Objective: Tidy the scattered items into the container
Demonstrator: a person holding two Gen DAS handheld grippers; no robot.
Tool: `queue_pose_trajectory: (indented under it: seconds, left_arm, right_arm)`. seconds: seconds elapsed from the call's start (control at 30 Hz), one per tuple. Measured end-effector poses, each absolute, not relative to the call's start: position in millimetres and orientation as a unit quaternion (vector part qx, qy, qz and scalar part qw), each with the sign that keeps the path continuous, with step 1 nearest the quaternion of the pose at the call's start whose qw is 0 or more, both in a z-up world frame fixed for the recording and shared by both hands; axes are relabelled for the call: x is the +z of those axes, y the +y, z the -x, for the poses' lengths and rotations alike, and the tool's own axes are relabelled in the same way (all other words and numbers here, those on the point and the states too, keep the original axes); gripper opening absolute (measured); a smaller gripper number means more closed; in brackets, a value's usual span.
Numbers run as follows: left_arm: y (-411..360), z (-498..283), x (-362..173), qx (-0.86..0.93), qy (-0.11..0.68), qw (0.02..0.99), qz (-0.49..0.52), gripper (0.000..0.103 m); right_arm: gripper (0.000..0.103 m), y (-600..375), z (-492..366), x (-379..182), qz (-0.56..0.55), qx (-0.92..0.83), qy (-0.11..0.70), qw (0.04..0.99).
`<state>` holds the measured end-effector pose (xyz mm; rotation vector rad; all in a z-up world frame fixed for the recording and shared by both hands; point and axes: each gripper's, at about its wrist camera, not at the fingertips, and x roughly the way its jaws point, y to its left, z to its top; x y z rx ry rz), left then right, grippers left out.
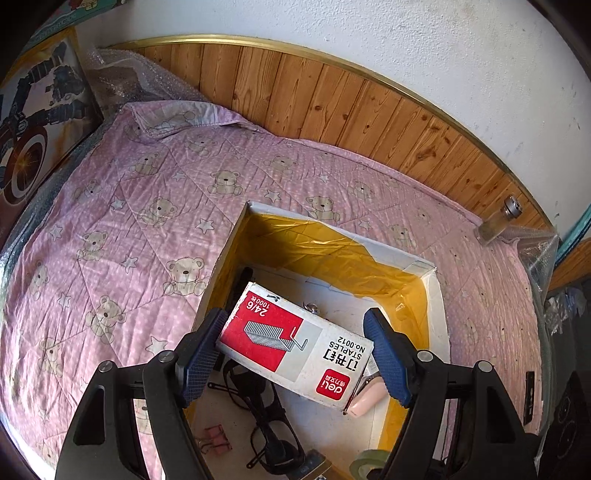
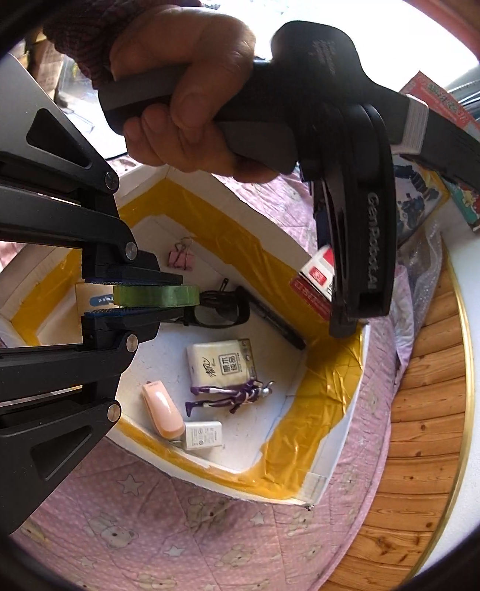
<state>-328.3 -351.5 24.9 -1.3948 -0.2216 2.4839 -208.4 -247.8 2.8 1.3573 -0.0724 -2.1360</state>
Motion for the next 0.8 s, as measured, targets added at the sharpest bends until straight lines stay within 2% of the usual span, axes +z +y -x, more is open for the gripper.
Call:
queue_pose_trajectory:
  seconds: [0.2,0.4,0.47,0.53,0.8]
  left_arm:
    - [-342,354,2,0.836,-0.081,0.158,0.519,0.076]
    - [-328,372,-22,0.831,-0.034,0.155,0.533,0.077]
    - [-322,376,-28,0.838,-0.001,0.151,0.524,0.077]
    - [-316,377,-31,0.850,0.036,0.148,0.504,0.078]
    - [-321,373,-29,0.852,0.050,0.154,0.498,0.080]
  right_arm:
    - [0.010,-261,213,-4,-0.532,-0.796,-0.009,0.290]
    - [0.011,-262,228,-15,-0.549,-0.798,0.019,0.247]
    - [0.021,-261,233,-21,-0.558,-0.794,0.022,0.240]
    - [0.040,-256,235,-25,-0.565,-0.791,0.013,0.235]
    - [0.049,-245,205,-7,-0.540,-0.806,0.032,0.239]
